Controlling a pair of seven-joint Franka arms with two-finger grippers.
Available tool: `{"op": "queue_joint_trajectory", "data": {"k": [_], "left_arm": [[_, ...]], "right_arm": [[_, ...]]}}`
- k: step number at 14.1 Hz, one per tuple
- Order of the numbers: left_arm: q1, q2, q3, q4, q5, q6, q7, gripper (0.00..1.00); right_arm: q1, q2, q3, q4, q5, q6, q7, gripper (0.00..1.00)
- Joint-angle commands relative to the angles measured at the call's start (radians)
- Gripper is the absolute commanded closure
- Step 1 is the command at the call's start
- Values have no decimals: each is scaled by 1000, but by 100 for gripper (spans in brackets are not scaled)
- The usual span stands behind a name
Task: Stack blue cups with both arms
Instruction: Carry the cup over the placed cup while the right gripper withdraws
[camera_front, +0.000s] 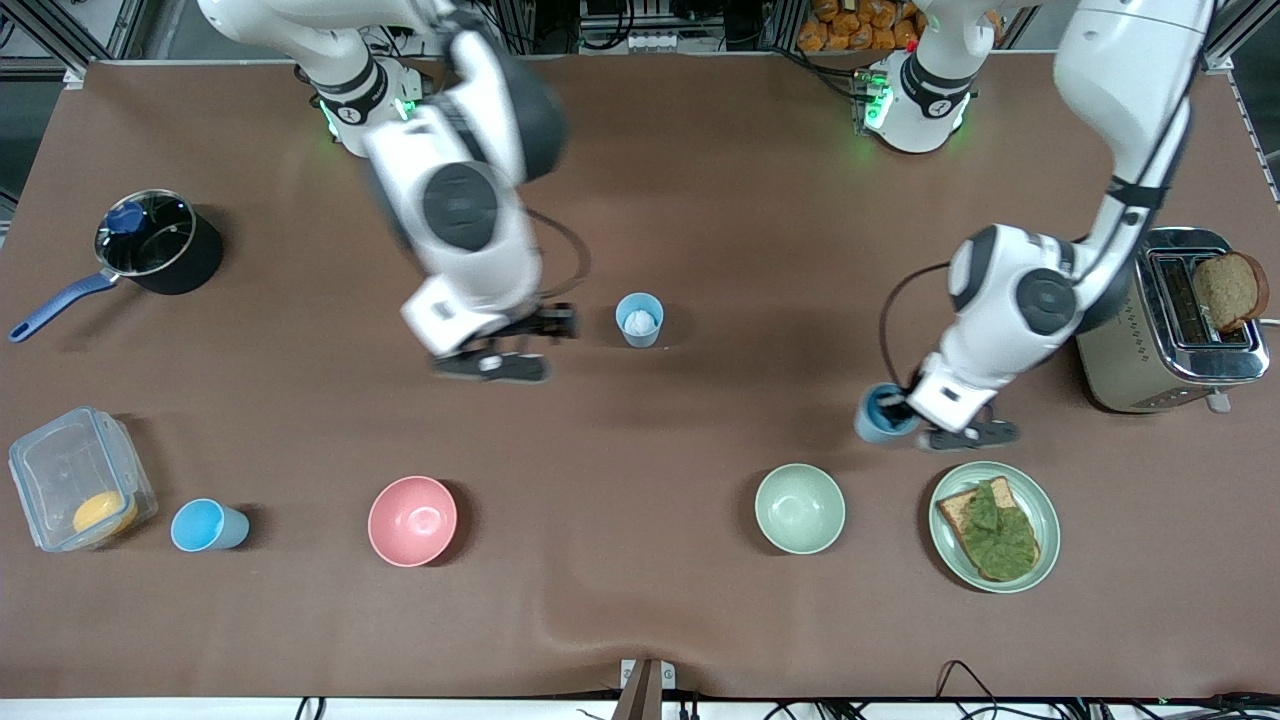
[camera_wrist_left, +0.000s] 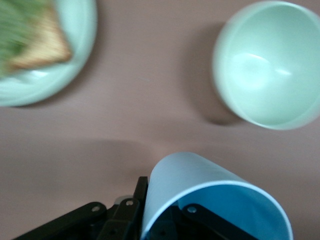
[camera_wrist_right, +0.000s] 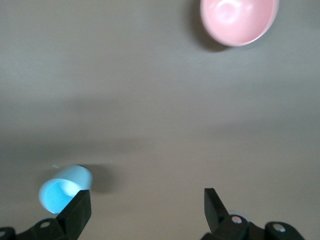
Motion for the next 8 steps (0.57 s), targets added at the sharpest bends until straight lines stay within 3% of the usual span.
{"op": "queue_joint_trajectory", "data": {"k": [1, 6, 8], "left_arm": [[-89, -26, -33, 20, 24, -31, -167, 100], [-295, -21, -28, 81, 27, -31, -442, 100], [-359, -21, -28, 81, 27, -31, -491, 100]], "right_arm": [[-157, -58, 21, -17, 14, -86, -253, 0], [-358, -108, 19, -23, 14, -112, -578, 0], [-412, -139, 19, -33, 14, -115, -613, 0]]}}
